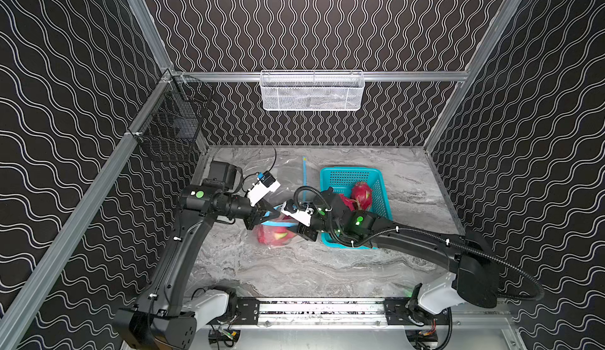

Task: Open the zip-top bag and take out the dragon fruit
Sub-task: Pick up the dragon fruit from the zipper food storage bag.

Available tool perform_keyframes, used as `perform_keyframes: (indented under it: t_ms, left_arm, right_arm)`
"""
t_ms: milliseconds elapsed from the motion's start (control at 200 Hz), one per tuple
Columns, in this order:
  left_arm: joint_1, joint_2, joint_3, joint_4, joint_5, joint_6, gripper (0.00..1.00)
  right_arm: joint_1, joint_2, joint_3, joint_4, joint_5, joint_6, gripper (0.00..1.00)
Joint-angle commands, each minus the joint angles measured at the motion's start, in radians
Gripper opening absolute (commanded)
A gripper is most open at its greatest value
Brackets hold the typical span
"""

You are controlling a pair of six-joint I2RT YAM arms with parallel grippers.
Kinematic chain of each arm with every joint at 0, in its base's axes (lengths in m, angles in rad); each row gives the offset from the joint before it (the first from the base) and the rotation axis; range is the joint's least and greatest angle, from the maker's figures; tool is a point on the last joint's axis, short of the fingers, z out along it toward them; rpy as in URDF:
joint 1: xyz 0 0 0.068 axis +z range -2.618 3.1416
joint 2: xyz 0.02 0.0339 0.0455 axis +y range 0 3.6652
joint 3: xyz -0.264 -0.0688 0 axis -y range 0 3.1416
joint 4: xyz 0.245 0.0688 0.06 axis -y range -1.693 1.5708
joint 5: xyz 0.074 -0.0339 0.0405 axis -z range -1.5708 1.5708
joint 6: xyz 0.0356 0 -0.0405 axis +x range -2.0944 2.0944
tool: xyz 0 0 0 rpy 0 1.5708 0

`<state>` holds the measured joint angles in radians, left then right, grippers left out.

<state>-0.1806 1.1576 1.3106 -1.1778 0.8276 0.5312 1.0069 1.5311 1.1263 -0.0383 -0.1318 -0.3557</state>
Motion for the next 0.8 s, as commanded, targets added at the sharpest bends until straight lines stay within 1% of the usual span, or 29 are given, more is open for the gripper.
perform_keyframes:
  t_ms: [0,70,120,190,275,300,345,420,455,585,625,700,731,796]
  left_arm:
    - [0.001,0.000,0.008,-0.028,0.032,0.021,0.00]
    - [0.001,0.002,0.009,-0.031,0.033,0.028,0.00]
    - [0.001,0.002,0.006,-0.029,0.029,0.027,0.00]
    - [0.001,0.003,-0.002,-0.023,0.027,0.029,0.00]
    - [0.001,0.002,-0.010,-0.017,0.029,0.029,0.00]
    - [0.000,0.003,-0.012,-0.015,0.031,0.027,0.00]
    - [0.000,0.003,-0.014,-0.013,0.034,0.029,0.00]
    - [0.000,0.002,-0.013,-0.009,0.037,0.022,0.00]
    - [0.000,-0.001,-0.011,-0.009,0.039,0.018,0.00]
    - [0.000,-0.009,0.000,-0.024,0.043,0.022,0.00]
    - [0.000,-0.012,0.002,-0.031,0.045,0.025,0.00]
    - [0.000,-0.015,0.004,-0.037,0.049,0.026,0.00]
    - [0.000,-0.015,0.005,-0.037,0.050,0.026,0.00]
    - [0.000,-0.014,0.009,-0.041,0.049,0.030,0.00]
  right_arm:
    - [-0.019,-0.024,0.000,0.119,-0.124,0.003,0.49]
    - [-0.024,-0.048,0.008,0.102,-0.212,0.009,0.47]
    - [-0.024,-0.062,0.021,0.053,-0.257,0.009,0.46]
    - [-0.024,-0.084,0.033,-0.001,-0.300,0.019,0.47]
    - [-0.028,-0.109,0.016,-0.005,-0.328,0.064,0.48]
    - [-0.030,-0.113,0.010,-0.003,-0.325,0.080,0.48]
    - [-0.032,-0.110,0.007,0.010,-0.301,0.109,0.44]
    - [-0.050,-0.086,0.024,0.001,-0.263,0.149,0.33]
    - [-0.056,-0.073,0.031,0.007,-0.236,0.166,0.30]
    - [-0.062,-0.010,0.068,0.000,-0.164,0.172,0.17]
    - [-0.064,0.009,0.081,-0.003,-0.146,0.176,0.15]
    - [-0.062,0.036,0.104,-0.020,-0.129,0.173,0.15]
    - [-0.060,0.042,0.106,-0.022,-0.126,0.172,0.19]
    - [-0.049,0.047,0.085,-0.003,-0.119,0.161,0.30]
